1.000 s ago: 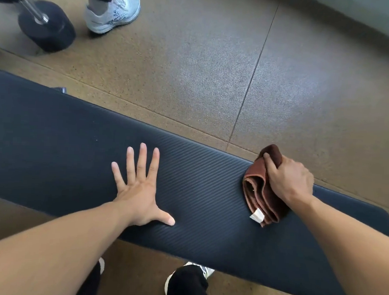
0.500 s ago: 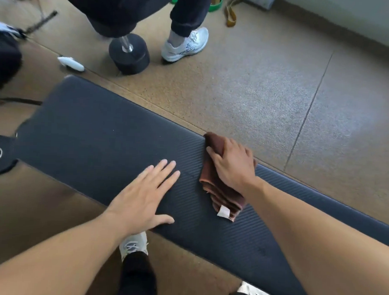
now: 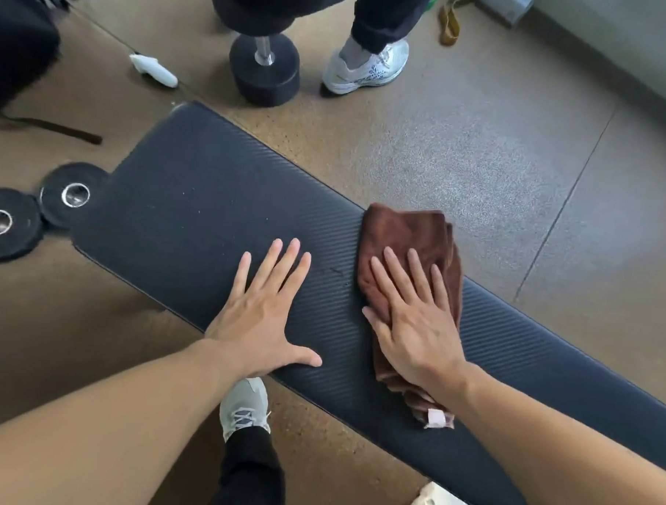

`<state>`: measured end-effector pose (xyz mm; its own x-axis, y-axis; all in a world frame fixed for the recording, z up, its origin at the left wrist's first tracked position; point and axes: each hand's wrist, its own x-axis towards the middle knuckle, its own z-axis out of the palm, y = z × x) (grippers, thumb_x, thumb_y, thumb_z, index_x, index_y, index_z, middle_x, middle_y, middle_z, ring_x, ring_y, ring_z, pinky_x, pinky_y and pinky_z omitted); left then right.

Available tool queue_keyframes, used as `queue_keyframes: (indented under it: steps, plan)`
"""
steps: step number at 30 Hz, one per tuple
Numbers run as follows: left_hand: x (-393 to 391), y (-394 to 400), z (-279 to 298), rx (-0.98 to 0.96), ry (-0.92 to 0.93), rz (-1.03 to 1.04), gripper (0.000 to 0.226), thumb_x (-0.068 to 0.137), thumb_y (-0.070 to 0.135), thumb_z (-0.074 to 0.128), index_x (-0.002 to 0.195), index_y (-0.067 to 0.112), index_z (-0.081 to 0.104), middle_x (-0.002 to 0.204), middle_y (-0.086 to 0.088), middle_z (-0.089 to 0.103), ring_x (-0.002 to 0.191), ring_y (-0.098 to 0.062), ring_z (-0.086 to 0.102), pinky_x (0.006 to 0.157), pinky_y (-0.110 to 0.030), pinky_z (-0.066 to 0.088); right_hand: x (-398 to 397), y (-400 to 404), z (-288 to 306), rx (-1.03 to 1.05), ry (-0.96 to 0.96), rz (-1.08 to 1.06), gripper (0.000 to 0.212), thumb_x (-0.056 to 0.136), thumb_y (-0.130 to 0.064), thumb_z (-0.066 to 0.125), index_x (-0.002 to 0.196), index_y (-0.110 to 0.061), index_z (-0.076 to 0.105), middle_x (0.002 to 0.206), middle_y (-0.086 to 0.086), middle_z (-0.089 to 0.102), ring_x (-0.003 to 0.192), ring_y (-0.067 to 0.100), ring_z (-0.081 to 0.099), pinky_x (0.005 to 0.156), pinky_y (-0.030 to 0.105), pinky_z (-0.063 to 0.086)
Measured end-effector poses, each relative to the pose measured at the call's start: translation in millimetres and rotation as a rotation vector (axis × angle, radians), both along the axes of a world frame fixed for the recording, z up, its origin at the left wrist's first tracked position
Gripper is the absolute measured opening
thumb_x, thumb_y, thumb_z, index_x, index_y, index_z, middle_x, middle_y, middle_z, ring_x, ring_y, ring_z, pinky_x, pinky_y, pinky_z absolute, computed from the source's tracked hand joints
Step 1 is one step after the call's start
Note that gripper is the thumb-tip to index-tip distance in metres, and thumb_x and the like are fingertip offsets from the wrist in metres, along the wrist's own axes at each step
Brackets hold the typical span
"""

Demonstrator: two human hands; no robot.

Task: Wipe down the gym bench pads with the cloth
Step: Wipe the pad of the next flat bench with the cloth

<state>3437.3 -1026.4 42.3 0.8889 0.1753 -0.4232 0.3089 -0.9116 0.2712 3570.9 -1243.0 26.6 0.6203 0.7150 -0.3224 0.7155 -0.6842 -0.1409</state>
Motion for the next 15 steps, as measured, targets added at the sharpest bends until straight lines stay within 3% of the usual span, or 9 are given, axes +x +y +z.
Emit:
queue_keyframes:
  steps: [7,11,15]
  plan:
    - [-1,2,-1,-0.030,0.028,-0.015,0.141,0.065,0.094,0.052,0.155,0.022,-0.029,0.157,0.003,-0.044,0.142,-0.017,-0.044,0.121,-0.053,-0.018,43,92,-4,0.066,0.090,-0.153,0.067,0.106,-0.059,0.021,0.166,-0.034,0.003,0.174,-0.011,0.002,0.161,0.016,-0.006,0.129,0.047,-0.001]
    - [-4,7,-2,-0.054,-0.006,-0.052,0.140,0.065,0.092,0.053,0.156,0.023,-0.026,0.159,0.003,-0.041,0.145,-0.016,-0.041,0.123,-0.053,-0.013,13,50,2,0.112,0.038,-0.101,0.064,0.107,-0.053,0.032,0.166,-0.031,0.017,0.173,-0.012,0.010,0.161,0.014,-0.002,0.130,0.044,0.002]
    - [-11,38,1,-0.018,-0.004,-0.026,0.146,0.058,0.094,0.057,0.157,0.024,-0.024,0.161,0.003,-0.039,0.147,-0.017,-0.037,0.125,-0.052,-0.008,-15,13,9,0.015,0.050,-0.028,0.064,0.106,-0.051,0.034,0.165,-0.030,0.022,0.172,-0.012,0.013,0.161,0.016,0.000,0.130,0.043,0.004]
